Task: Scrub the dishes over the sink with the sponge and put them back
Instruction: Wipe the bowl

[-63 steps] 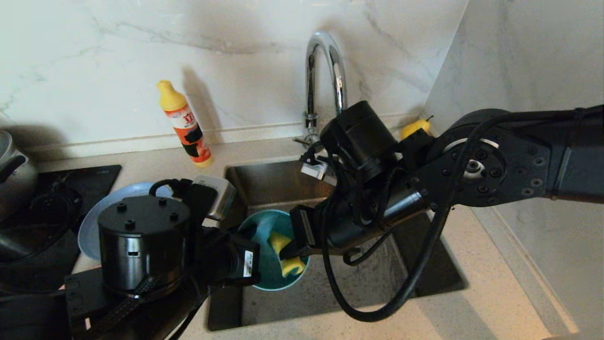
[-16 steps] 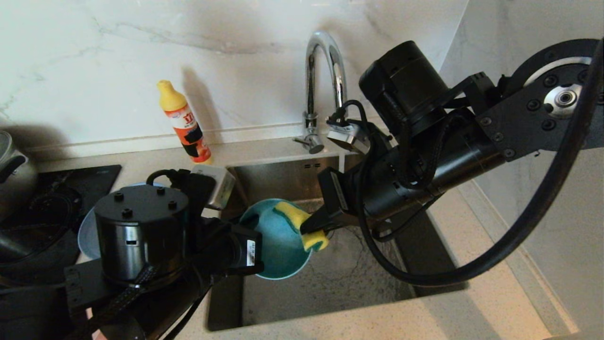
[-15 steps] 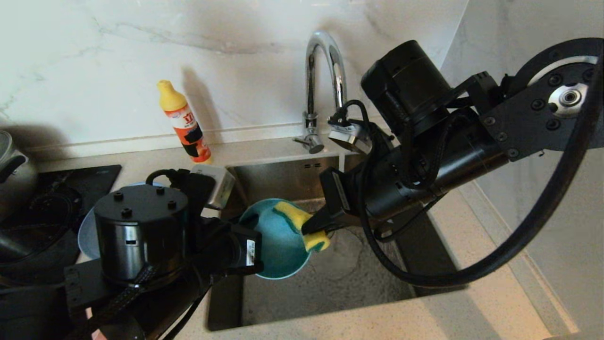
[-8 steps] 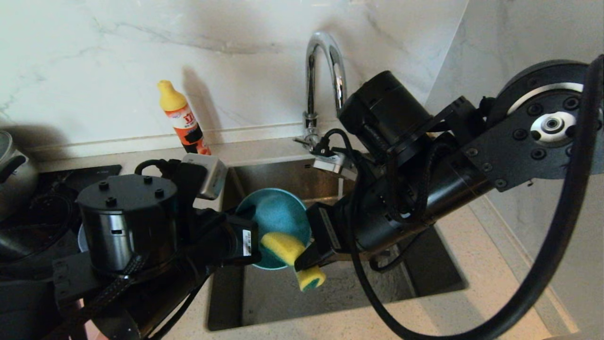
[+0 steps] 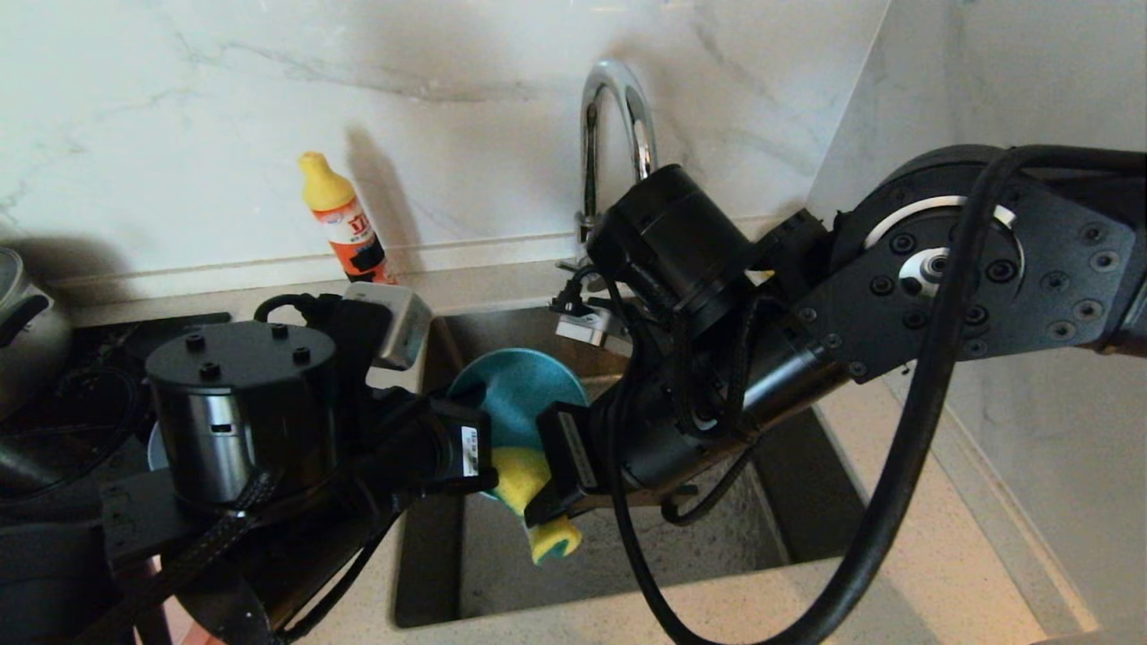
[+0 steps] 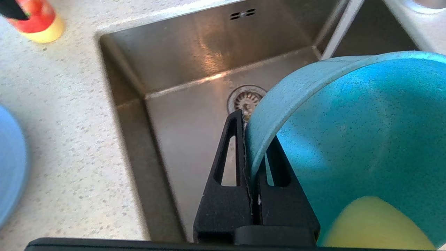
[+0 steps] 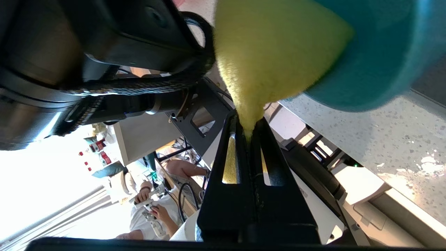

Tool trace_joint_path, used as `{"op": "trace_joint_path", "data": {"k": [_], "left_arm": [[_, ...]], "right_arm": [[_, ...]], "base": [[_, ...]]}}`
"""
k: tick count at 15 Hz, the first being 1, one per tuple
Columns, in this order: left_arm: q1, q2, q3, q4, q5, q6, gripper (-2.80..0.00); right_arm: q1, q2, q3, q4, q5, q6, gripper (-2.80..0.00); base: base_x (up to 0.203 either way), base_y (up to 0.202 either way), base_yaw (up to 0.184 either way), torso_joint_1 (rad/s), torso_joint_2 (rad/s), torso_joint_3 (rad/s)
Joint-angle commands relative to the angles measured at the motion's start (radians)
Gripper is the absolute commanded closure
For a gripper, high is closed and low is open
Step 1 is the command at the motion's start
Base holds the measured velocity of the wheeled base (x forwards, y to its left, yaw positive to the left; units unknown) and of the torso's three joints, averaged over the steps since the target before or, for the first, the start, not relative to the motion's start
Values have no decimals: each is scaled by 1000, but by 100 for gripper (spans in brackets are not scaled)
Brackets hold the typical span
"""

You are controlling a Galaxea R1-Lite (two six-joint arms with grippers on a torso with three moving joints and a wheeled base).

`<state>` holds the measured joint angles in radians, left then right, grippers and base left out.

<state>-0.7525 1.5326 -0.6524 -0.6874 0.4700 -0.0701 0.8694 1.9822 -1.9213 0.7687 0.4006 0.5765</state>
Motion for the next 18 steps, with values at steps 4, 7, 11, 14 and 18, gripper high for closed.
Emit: {"op": "trace_joint_path", "data": {"k": [4,7,11,14,18], "left_arm": [[9,4,1,-5,2,-2,0],[9,-2,5,-5,2,-2,0],[9,-8,10,-6,2,-15,0],[9,-7,11,-6,2,-22,0],[9,-3,10,-14,1,-25,0]], "right_arm": [[-59,-66,-1,15,0,3,0],[-103,-81,-1,21,1,-2,0],[-162,-80,-5,13,4,-4,0],[-204,-96,-4,15,4,-4,0],[-240,-147,7,26,35,-2,0]], "base": [[0,0,0,0,0,0],[0,0,0,0,0,0],[0,0,0,0,0,0],[0,0,0,0,0,0],[0,0,0,0,0,0]]}}
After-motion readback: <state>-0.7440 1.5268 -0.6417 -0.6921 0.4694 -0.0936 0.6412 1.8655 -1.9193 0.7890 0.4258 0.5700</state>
